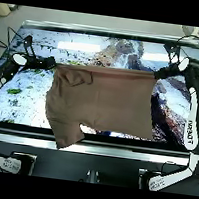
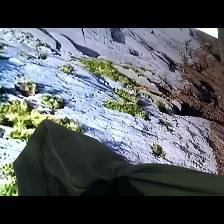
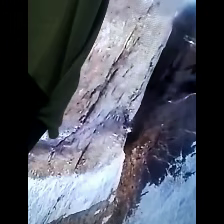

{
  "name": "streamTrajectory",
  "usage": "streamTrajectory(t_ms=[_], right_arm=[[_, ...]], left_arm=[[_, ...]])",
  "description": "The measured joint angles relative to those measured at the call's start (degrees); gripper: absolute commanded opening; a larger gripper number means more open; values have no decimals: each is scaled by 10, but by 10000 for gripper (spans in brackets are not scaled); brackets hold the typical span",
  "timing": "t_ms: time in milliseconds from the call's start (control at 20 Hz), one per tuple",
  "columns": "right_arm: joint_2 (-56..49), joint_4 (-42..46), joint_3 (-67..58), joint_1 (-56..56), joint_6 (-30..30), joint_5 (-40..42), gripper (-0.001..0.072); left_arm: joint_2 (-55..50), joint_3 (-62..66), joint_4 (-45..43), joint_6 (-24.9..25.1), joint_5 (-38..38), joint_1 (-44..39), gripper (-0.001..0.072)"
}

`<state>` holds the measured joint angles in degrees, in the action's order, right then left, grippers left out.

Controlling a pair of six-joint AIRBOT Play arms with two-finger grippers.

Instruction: Fold the shirts.

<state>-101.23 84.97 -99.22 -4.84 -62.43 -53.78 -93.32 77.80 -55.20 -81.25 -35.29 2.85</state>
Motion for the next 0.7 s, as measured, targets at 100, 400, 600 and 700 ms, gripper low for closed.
streamTrajectory(t_ms=[100, 400, 600, 700], right_arm=[[2, 4, 0, -2, 2, -39, 21], [-2, 2, 19, -10, 46, -223, 21], [-18, -28, 70, -10, 50, -271, 82], [-19, -37, 78, -10, 49, -282, 500]], left_arm=[[11, 6, 0, 17, -29, 5, 23], [41, -12, -53, 32, -189, 14, 23], [40, -74, -65, -2, -245, 14, 74], [40, -88, -67, -20, -258, 16, 381]])
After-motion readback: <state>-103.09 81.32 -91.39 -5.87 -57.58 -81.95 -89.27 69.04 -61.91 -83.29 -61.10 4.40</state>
